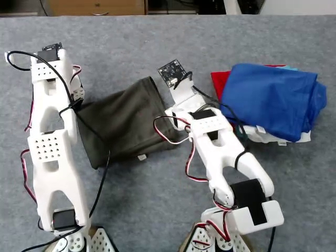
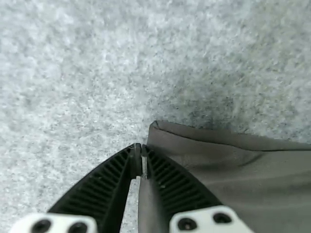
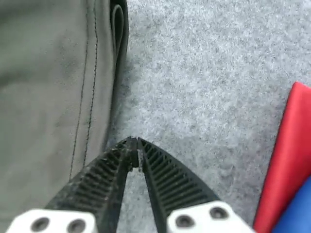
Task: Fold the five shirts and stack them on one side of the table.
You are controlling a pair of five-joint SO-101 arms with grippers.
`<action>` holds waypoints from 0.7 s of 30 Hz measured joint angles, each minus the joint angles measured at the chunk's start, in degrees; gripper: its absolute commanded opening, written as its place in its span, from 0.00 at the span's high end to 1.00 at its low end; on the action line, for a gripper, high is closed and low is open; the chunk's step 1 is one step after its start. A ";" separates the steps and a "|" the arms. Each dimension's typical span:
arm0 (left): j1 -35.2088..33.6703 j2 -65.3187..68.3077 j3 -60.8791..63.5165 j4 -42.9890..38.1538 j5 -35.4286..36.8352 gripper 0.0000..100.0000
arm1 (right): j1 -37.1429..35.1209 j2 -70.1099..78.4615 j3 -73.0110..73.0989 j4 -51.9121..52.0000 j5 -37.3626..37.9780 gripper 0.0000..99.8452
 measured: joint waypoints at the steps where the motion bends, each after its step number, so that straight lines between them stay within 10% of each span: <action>1: 0.00 0.00 0.00 0.00 0.00 0.98 | 0.00 0.00 0.00 0.00 0.00 1.00; 21: 4.40 4.84 -0.35 -7.47 0.18 0.98 | -2.46 -6.42 -14.42 28.48 0.09 0.99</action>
